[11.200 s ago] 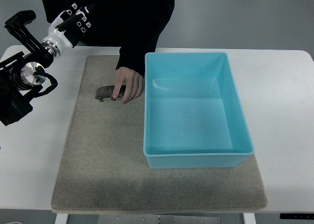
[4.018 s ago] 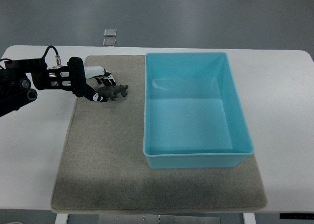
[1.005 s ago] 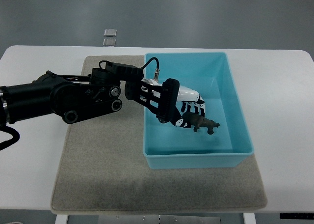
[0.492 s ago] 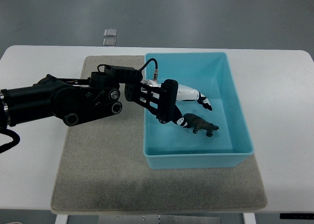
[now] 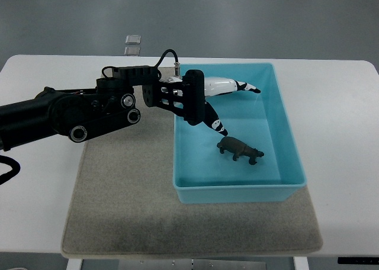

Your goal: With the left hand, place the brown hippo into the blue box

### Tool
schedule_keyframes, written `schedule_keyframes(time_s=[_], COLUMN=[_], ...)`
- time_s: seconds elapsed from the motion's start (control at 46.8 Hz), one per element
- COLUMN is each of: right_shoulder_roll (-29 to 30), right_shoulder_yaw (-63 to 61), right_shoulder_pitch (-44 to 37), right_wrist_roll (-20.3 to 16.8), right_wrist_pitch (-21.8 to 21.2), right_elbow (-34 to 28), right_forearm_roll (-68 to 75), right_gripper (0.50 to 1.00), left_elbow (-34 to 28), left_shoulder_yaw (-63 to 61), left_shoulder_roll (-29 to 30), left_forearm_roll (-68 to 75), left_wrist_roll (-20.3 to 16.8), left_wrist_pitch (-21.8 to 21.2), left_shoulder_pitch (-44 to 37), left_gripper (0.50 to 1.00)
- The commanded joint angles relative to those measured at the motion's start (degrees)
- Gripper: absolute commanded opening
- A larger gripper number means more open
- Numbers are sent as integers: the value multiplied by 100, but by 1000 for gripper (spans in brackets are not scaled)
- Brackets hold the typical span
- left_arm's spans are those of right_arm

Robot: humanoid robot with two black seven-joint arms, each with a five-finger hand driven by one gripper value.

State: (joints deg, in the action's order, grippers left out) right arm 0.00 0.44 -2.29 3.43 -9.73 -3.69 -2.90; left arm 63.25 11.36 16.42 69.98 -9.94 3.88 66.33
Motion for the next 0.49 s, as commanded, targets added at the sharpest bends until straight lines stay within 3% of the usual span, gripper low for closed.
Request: schedule_keyframes(time_s=[0.0,0.299,0.47], right_shoulder_roll=[0,0,0], right_shoulder_yaw=[0,0,0], right_shoulder_pitch=[0,0,0], right_wrist_roll=[0,0,0], right_wrist_pitch=[-3,-3,6], right_elbow=[0,0,0], right_forearm_roll=[0,0,0], right_gripper=[936,936,936], left_elbow=[3,-190,-778], left_shoulder_yaw=[322,1342,1351], left_shoulder_roll=[125,476,538], left_forearm_roll=[-11,-1670,-3015], left_wrist_roll=[1,71,71], left_wrist_pitch=[-28,-81,-107], left_shoulder_pitch=[-94,-402,-384], left_gripper=[994,990,986])
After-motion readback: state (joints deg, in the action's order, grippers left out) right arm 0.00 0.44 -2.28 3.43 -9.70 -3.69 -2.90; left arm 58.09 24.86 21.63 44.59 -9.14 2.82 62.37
